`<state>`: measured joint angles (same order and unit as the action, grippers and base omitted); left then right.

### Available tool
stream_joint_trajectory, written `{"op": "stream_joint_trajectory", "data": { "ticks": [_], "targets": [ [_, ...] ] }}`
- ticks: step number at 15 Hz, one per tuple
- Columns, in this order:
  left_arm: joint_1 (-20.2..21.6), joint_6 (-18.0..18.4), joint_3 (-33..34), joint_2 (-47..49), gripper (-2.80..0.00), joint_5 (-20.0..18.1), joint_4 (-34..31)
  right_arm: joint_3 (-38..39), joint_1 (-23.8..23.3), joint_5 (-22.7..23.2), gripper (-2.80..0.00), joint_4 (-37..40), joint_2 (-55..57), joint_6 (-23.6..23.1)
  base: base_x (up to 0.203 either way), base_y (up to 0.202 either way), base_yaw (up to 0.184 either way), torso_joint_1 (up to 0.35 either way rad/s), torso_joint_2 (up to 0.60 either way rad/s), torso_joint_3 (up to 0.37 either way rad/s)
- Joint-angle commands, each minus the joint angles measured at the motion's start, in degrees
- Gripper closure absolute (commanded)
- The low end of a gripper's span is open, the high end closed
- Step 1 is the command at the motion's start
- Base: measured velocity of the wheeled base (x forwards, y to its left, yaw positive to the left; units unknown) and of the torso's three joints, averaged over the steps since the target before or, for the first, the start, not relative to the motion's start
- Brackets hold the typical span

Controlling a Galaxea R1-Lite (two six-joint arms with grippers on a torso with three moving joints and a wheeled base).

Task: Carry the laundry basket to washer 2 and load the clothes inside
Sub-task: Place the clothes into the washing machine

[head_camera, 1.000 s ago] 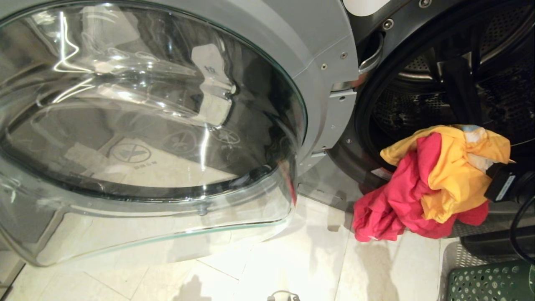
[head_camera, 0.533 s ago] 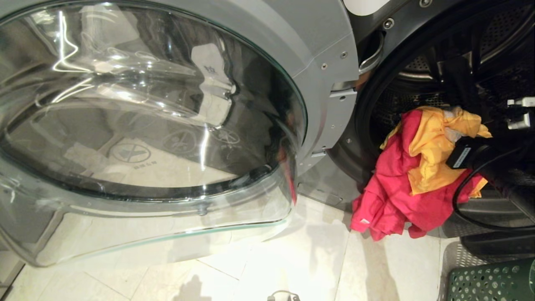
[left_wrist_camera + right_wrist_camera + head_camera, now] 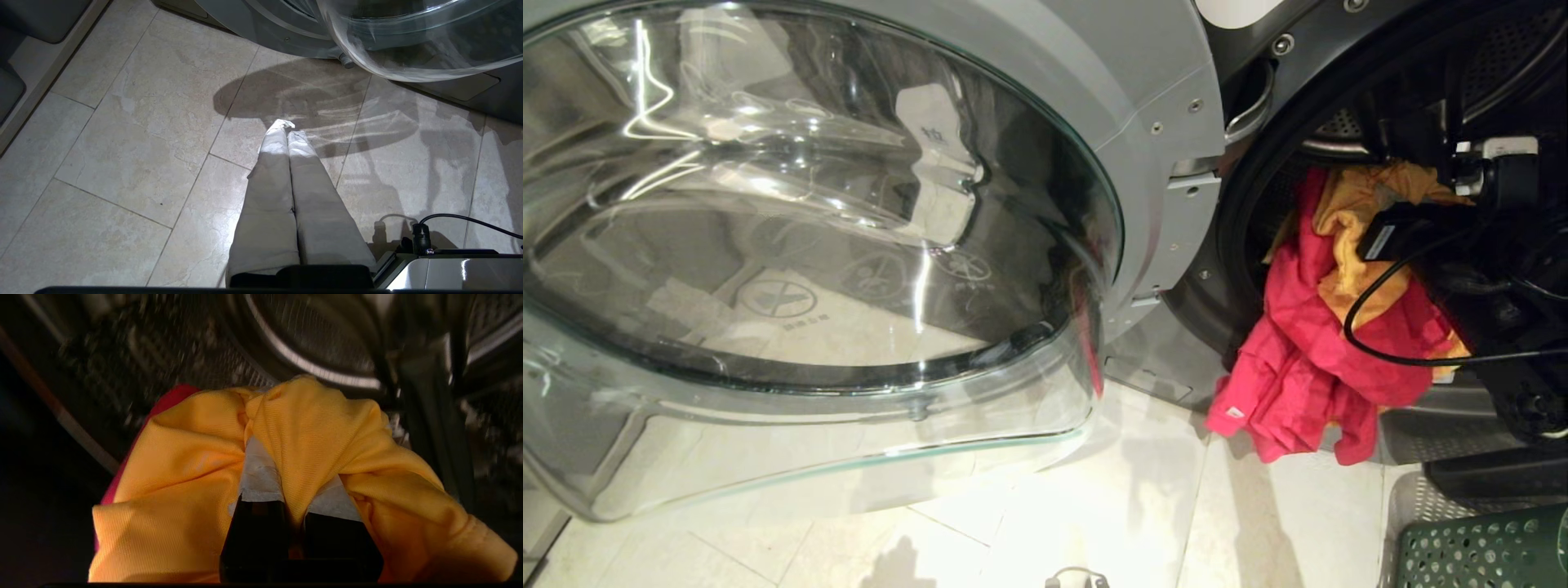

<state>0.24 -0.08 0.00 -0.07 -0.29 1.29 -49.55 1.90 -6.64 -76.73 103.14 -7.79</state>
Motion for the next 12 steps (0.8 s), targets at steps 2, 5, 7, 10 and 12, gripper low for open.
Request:
{"op": "stream_joint_trajectory", "data": {
  "ticks": [2,5,7,10,12],
  "targets": [
    [0.0,-0.1,0.6,0.1,0.0,0.0,0.0,-5.2,-0.2,-0.3,0.0,-0.5,2.3,-0.3,0.0,0.0,0.0,0.0,0.0,0.0],
    [0.0,-0.3,0.6,0.1,0.0,0.0,0.1,-10.8,-0.6,-1.1,0.0,0.2,2.9,-1.2,0.0,0.0,0.0,0.0,0.0,0.0],
    [0.0,-0.3,0.6,0.0,0.0,0.0,0.1,-14.5,-1.2,-1.4,0.0,1.1,3.2,-1.8,0.0,0.0,0.0,0.0,0.0,0.0],
    [0.0,-0.3,0.6,0.1,0.0,0.0,0.1,-18.3,-3.1,-1.3,0.0,3.3,3.2,-2.0,0.0,0.0,0.0,0.0,0.0,0.0],
    [0.0,-0.3,0.6,0.1,0.0,0.0,0.1,-20.3,-4.1,-1.1,0.0,4.0,3.2,-2.0,0.0,0.0,0.0,0.0,0.0,0.0]
  ]
}}
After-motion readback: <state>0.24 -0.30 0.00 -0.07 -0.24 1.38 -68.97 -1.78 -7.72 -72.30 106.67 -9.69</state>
